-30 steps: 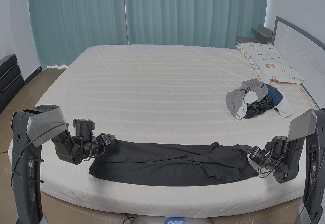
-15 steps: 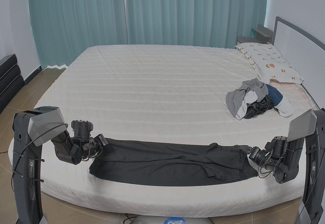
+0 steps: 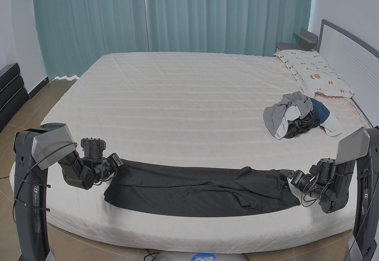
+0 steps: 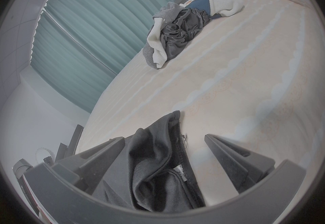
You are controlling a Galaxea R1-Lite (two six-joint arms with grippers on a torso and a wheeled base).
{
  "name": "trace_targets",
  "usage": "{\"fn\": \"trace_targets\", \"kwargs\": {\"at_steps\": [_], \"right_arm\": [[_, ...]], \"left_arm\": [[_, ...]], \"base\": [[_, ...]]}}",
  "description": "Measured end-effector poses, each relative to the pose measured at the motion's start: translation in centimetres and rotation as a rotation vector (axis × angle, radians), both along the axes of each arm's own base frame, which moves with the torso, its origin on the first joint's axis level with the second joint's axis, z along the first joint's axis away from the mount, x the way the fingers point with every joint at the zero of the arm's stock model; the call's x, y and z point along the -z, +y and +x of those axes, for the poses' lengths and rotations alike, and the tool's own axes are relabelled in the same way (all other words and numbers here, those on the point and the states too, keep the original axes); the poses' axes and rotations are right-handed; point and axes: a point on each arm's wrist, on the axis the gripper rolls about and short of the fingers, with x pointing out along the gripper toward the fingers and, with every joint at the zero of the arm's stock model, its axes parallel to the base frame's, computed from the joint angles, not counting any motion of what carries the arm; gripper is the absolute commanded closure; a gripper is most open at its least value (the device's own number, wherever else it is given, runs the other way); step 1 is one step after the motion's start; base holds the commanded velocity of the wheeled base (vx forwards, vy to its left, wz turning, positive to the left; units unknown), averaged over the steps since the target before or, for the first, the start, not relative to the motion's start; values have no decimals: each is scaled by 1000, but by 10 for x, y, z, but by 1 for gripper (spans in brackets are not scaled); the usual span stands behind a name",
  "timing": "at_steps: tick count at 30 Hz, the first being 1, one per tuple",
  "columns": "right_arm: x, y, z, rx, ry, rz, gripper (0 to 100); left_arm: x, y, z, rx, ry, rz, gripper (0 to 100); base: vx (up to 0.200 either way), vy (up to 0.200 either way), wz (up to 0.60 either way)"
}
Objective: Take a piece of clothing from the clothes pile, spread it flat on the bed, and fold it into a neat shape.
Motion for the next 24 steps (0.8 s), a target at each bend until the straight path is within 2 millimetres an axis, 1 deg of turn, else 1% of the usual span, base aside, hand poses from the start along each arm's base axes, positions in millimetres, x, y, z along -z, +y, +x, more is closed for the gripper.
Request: {"fn": "trace_targets", "kwargs": {"at_steps": [8, 9, 15, 19, 24], "right_arm": [[-1, 0, 0, 8, 0, 13, 0], [-1, 0, 0, 8, 0, 13, 0], [-3, -1, 1, 25, 0, 40, 0], [-7, -3, 2, 39, -11, 53, 0], [-12, -4, 2, 43, -22, 55, 0]], "left_arm": [[-1, 1, 2, -6, -7, -4, 100], [-1, 1, 2, -6, -8, -4, 0], [-1, 1, 2, -9, -8, -8, 0], [-2, 2, 2, -38, -4, -48, 0], [-7, 4, -2, -52, 0, -83, 0]], "base": [[0, 0, 0], [0, 0, 0], [0, 0, 0], [0, 0, 0], [0, 0, 0]]}}
